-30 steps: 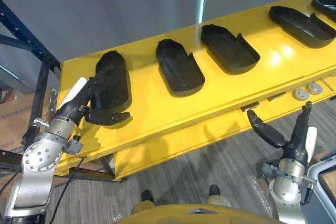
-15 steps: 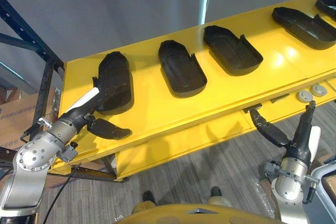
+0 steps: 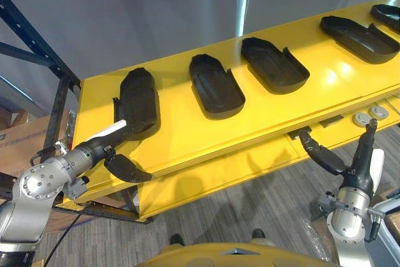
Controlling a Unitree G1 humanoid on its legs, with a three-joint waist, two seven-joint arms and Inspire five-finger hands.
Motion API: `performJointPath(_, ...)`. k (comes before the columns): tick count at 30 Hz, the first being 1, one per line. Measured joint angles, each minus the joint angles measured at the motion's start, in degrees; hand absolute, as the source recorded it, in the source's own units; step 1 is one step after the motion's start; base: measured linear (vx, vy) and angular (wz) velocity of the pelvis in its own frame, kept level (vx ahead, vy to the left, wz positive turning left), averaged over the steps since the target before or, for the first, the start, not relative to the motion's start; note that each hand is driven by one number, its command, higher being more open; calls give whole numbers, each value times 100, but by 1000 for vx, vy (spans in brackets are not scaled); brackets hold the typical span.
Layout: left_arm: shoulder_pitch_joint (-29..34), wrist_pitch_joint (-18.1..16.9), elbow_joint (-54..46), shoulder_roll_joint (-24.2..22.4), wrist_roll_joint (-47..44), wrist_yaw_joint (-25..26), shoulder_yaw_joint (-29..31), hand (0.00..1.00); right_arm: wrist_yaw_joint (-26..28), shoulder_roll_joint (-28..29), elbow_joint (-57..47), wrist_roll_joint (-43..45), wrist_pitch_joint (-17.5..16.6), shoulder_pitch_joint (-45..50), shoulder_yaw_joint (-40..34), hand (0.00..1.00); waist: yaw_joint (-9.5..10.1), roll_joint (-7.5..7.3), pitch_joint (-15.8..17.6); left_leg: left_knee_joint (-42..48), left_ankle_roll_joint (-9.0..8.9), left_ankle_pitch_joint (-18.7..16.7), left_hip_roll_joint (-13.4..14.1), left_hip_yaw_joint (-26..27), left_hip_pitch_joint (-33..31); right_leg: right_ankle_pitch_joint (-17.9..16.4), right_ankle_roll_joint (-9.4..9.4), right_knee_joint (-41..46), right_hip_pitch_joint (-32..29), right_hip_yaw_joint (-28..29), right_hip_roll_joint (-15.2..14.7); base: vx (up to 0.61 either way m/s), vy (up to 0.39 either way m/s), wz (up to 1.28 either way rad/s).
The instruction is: Walk over and take three plastic housings, then place them on the shelf
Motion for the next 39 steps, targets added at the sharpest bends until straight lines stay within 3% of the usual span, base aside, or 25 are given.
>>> performJointPath(13,-221,-81,-175,227,-920,-615,-692,100,9,-190,159,44,-1,-124,59,100,-16,66,-59,0,-1,-1,4,16,0,8,8,-15,8,5,1,0,0,0)
performJointPath(19,-220,202,-449,232,-882,-600,-736,100,9,-190,159,44,-1,-127,90,100,0,63,-61,-1,-1,-1,5,14,7,11,12,-15,50,3,1,0,0,0)
performJointPath(27,-223,371,-78,470,-621,-171,-677,100,9,-190,159,47,-2,-127,79,100,11,21,-97,-1,-3,0,10,14,7,11,12,-13,51,2,6,0,0,0)
performJointPath(33,-225,384,513,468,-222,220,-209,100,9,-190,159,96,-89,-127,50,100,26,-23,-123,-1,-4,2,11,10,11,11,11,-4,51,1,7,0,0,0)
performJointPath(39,-419,8,606,217,-220,1401,113,100,-11,-189,-379,185,-394,-138,67,100,120,-29,-121,0,-4,8,9,-3,14,11,11,2,49,-4,8,0,0,0)
